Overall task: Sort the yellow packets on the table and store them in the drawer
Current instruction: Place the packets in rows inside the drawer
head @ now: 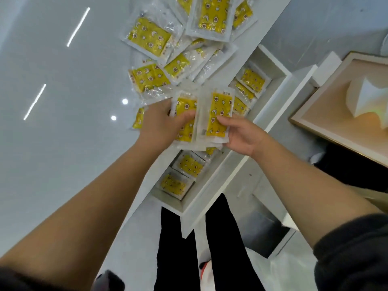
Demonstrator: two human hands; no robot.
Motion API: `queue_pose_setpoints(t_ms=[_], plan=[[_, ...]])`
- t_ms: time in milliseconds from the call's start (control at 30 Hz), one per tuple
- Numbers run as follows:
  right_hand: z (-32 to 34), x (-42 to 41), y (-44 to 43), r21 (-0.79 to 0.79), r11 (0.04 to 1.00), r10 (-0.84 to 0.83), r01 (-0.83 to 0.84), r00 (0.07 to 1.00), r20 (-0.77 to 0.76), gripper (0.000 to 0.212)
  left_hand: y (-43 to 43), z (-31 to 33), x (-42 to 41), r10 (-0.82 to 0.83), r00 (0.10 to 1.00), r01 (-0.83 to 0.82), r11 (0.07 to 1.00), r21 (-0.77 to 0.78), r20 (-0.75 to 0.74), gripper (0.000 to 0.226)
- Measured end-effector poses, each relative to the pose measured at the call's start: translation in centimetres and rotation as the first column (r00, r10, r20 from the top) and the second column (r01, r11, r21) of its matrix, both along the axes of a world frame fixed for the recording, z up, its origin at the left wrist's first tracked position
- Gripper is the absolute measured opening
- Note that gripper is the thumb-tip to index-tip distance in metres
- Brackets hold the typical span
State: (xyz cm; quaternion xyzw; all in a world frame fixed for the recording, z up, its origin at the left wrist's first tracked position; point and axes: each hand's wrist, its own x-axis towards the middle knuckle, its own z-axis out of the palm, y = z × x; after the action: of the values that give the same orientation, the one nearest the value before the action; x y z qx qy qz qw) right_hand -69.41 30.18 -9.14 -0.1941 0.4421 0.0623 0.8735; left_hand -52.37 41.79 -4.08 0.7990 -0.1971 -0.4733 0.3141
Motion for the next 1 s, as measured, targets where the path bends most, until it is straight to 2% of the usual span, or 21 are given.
queue_pose_setpoints(t_ms=[133, 200, 267, 367, 400, 467, 533, 567, 600, 700, 767, 833, 933, 1000], plan=[[-1.0, -4.0, -0.7, 0.006, 0.953, 0.304, -0.304, 0.95, -0.068, 0.058, 4.5, -1.6, -6.6, 0.218, 0.958, -0.206, 0.975, 0.079, -0.188, 0.023], [-2.3, -5.2, -0.7, -0.041, 0.867, 0.483, -0.497, 0.858, -0.177, 0.043, 6.7, -3.7, -10.4, 0.318, 0.915, -0.288, 0.946, 0.151, -0.246, 0.021], [-4.1, -5.5, 0.1, -0.094, 0.73, 0.639, -0.677, 0.725, -0.257, 0.034, 8.8, -6.6, -13.9, 0.463, 0.841, -0.408, 0.883, 0.233, -0.28, 0.025], [-5.9, -4.9, 2.5, -0.232, 0.44, 0.752, -0.867, 0.497, -0.433, 0.023, 11.3, -11.0, -17.8, 0.735, 0.644, -0.651, 0.672, 0.353, -0.212, 0.027], [-6.5, -4.5, 3.2, -0.268, 0.379, 0.742, -0.886, 0.464, -0.484, 0.018, 12.2, -12.3, -18.5, 0.794, 0.587, -0.701, 0.596, 0.392, -0.157, 0.03], [-8.1, -3.8, 4.3, -0.312, 0.352, 0.704, -0.882, 0.47, -0.532, 0.016, 13.9, -14.8, -18.9, 0.877, 0.469, -0.771, 0.466, 0.435, -0.108, 0.038], [-9.7, -3.3, 5.3, -0.349, 0.331, 0.686, -0.877, 0.478, -0.549, 0.025, 14.8, -16.9, -18.8, 0.916, 0.39, -0.794, 0.386, 0.47, -0.094, 0.061], [-10.3, -3.2, 5.6, -0.366, 0.305, 0.684, -0.879, 0.47, -0.558, 0.026, 15.1, -17.8, -18.6, 0.917, 0.391, -0.789, 0.374, 0.487, -0.071, 0.072], [-10.7, -3.1, 5.8, -0.378, 0.276, 0.683, -0.884, 0.457, -0.57, 0.024, 15.2, -18.4, -18.3, 0.91, 0.413, -0.78, 0.378, 0.499, -0.044, 0.073], [-11.8, -3.2, 6.1, -0.392, 0.19, 0.667, -0.9, 0.411, -0.622, 0.025, 15.1, -19.3, -17.7, 0.851, 0.519, -0.74, 0.401, 0.54, 0.079, 0.049], [-12.3, -3.3, 6.2, -0.387, 0.126, 0.634, -0.913, 0.374, -0.677, 0.038, 15.2, -20.0, -17.7, 0.813, 0.574, -0.693, 0.42, 0.586, 0.097, 0.051], [-12.4, -3.2, 6.3, -0.391, 0.073, 0.606, -0.918, 0.352, -0.713, 0.04, 14.7, -20.0, -17.5, 0.746, 0.661, -0.606, 0.468, 0.644, 0.08, 0.058], [-12.5, -2.8, 6.4, -0.4, -0.002, 0.595, -0.916, 0.321, -0.737, 0.041, 13.5, -18.9, -17.1, 0.576, 0.815, -0.417, 0.504, 0.756, 0.066, 0.061], [-12.4, -2.3, 6.5, -0.394, -0.009, 0.603, -0.919, 0.309, -0.735, 0.046, 13.1, -18.2, -16.7, 0.347, 0.934, -0.266, 0.513, 0.816, 0.086, 0.066]])
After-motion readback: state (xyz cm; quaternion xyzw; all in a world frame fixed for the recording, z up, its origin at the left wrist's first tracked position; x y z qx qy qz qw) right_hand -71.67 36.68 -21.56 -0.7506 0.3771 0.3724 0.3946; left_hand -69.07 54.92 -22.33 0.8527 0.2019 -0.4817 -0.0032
